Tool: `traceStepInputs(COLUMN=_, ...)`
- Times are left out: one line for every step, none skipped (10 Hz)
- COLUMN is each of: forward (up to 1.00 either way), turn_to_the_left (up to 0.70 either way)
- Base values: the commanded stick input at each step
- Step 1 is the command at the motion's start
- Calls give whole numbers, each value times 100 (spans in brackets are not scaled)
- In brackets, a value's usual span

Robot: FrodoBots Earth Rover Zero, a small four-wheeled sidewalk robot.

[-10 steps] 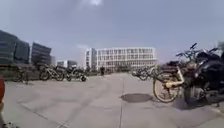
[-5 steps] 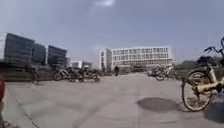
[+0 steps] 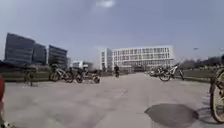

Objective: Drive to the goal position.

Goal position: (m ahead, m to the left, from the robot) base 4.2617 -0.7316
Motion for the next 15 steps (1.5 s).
traceStepInputs(forward=100, turn_to_the_left=0)
traceStepInputs(forward=100, turn_to_the_left=0)
traceStepInputs(forward=100, turn_to_the_left=0)
traceStepInputs(forward=100, turn_to_the_left=0)
traceStepInputs(forward=100, turn_to_the_left=0)
traceStepInputs(forward=100, turn_to_the_left=0)
traceStepInputs(forward=100, turn_to_the_left=0)
traceStepInputs(forward=100, turn_to_the_left=0)
traceStepInputs(forward=100, turn_to_the_left=0)
traceStepInputs(forward=100, turn_to_the_left=0)
traceStepInputs(forward=100, turn_to_the_left=0)
traceStepInputs(forward=100, turn_to_the_left=0)
traceStepInputs(forward=100, turn_to_the_left=0)
traceStepInputs(forward=100, turn_to_the_left=0)
traceStepInputs(forward=100, turn_to_the_left=0)
